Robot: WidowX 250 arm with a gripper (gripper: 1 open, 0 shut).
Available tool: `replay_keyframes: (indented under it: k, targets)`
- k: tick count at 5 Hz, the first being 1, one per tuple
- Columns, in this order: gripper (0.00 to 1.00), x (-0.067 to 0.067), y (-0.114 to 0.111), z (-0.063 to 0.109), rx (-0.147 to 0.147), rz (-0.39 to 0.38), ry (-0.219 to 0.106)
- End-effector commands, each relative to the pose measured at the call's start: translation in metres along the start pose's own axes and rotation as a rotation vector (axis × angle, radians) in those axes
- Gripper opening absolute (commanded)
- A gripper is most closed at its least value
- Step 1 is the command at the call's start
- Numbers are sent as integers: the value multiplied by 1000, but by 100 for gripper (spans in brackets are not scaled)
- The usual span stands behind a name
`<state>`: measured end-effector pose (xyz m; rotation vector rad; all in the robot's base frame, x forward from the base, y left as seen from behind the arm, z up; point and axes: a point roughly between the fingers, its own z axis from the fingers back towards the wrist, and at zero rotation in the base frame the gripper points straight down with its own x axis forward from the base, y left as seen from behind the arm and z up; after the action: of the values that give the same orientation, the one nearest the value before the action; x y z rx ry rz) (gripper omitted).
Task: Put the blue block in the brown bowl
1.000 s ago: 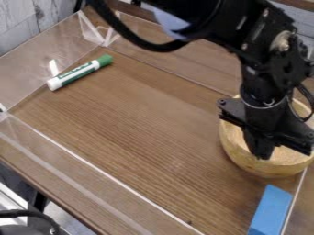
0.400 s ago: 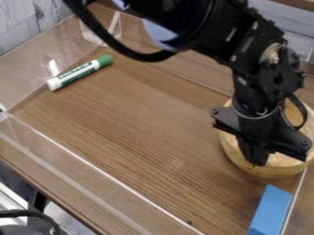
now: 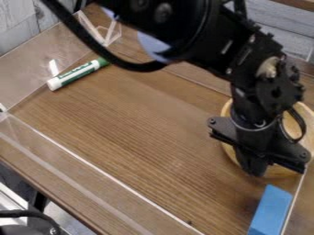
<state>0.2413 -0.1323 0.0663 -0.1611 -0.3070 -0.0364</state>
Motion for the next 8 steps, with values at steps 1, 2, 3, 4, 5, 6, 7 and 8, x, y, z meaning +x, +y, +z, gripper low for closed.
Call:
replay_keyframes:
  k: [1, 2, 3, 4, 5, 6, 7, 8]
  targets:
    - [0, 4, -6, 10, -14, -1, -34]
    - [0, 2, -6, 11, -12, 4, -30]
    - [0, 0, -7, 12, -8, 10, -27]
    - [0, -3, -8, 11, -6, 17, -22]
    - [0, -6, -9, 11, -1, 22, -16]
    - [0, -10, -9, 10, 3, 29, -8]
    - [0, -12, -10, 9, 6, 36, 0]
    - [0, -12, -7, 9, 12, 38, 6]
